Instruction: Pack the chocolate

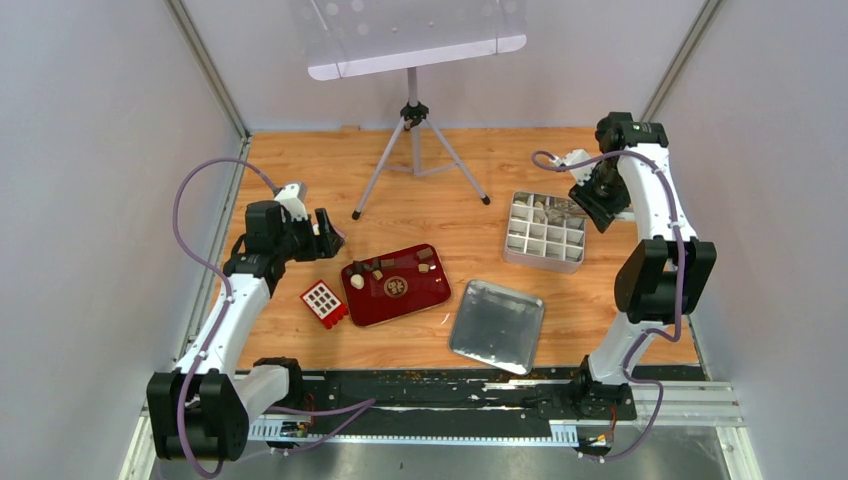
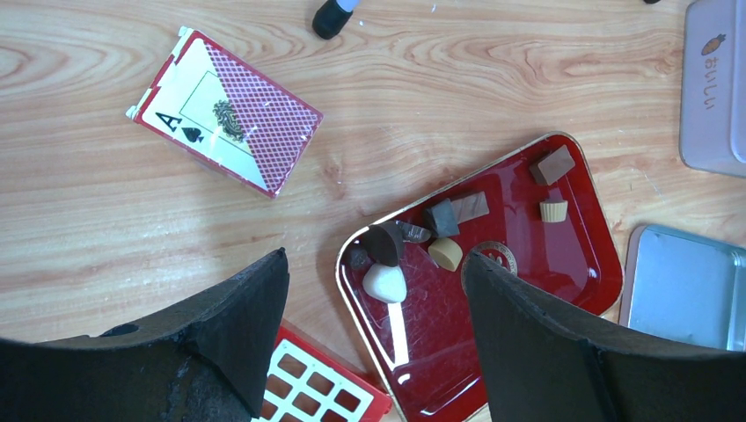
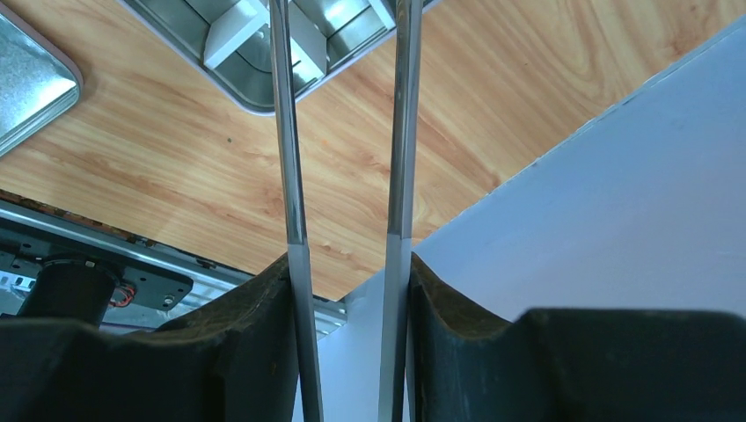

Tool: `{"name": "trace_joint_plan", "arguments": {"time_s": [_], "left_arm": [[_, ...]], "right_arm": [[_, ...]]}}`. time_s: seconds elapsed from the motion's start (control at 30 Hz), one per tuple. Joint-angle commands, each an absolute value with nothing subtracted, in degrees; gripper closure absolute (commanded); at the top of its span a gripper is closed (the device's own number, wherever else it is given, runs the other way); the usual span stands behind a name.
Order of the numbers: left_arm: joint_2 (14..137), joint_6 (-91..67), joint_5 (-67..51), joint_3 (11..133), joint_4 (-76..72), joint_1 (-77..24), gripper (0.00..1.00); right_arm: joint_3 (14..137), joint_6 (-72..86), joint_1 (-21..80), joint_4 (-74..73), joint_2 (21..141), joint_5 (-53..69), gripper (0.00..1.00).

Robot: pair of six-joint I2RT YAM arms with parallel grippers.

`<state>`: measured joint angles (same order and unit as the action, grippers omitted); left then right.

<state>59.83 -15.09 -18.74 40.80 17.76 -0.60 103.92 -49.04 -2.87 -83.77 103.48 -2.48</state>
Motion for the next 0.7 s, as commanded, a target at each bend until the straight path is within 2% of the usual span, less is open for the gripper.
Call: {"name": "trace_joint_plan", "arguments": {"time_s": [0.0, 0.67], "left_arm": [[59.44, -15.29, -18.71, 41.10, 16.44, -0.18, 0.19], [58.48, -14.81, -18.10, 40.61, 17.10, -0.18, 0.18]], "right_arm": [[103.36, -47.48, -3.08, -82.92, 102.02, -4.73, 0.66], [106.34, -45.67, -3.08, -84.72, 103.81, -4.09, 0.55]]}}
